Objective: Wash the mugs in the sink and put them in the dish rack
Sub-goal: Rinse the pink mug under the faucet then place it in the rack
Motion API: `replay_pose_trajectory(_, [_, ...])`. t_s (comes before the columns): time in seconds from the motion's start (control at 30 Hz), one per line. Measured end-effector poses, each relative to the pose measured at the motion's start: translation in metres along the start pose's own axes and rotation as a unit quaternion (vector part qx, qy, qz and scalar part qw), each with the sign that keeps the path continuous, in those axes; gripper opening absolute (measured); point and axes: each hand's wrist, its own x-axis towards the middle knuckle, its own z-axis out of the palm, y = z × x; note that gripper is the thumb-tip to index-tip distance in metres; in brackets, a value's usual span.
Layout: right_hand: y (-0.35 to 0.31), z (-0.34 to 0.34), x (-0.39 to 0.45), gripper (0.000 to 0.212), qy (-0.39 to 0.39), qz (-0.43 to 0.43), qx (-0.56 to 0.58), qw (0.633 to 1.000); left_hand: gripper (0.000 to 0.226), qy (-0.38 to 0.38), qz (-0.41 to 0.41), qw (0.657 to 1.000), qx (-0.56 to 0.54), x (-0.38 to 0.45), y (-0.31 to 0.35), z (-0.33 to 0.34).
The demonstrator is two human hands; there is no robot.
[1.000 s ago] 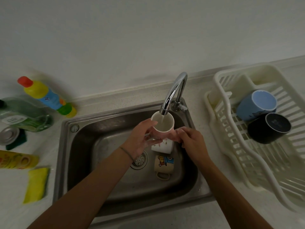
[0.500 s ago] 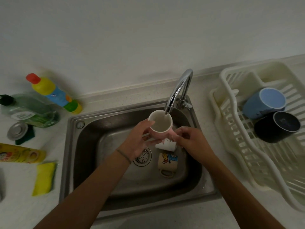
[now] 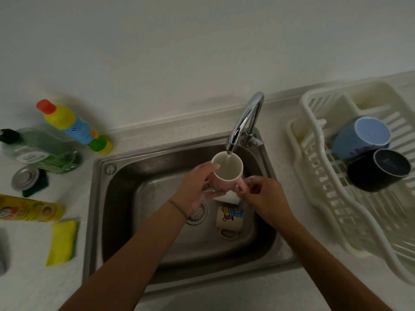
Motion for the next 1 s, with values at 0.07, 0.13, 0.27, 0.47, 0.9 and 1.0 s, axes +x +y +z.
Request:
replay_pose_trajectory(0.07, [0.003,0.01,0.0,0.008,0.037,-0.012,-0.071,0.997,0.041,0.002,-0.001,1.0,-0.008,0.001,0.003,0.005])
replay_pose_trajectory(0.13, [0.005,0.013,0.002,0.014,0.061,-0.032,-0.13,0.989,0.042,-0.001,0.001,1.0,-0.007,0.003,0.006,0.008])
replay_pose_trajectory(0.27, [0.005,0.018,0.009,0.013,0.056,-0.048,-0.187,0.98,0.042,-0.011,-0.01,0.999,0.033,0.003,0.005,0.007])
replay_pose_trajectory(0.47, [0.01,0.035,0.013,0.019,0.031,-0.053,-0.179,0.982,0.061,0.007,-0.036,0.991,0.126,0.004,-0.006,-0.009])
replay_pose_trajectory(0.9, [0.018,0.098,-0.012,0.02,-0.142,0.126,0.136,0.972,0.058,0.062,-0.031,0.935,0.347,-0.015,-0.038,-0.075])
replay_pose_trajectory(1.0, [0.015,0.107,-0.021,0.02,-0.173,0.162,0.153,0.959,0.041,0.076,-0.02,0.912,0.401,-0.018,-0.036,-0.089])
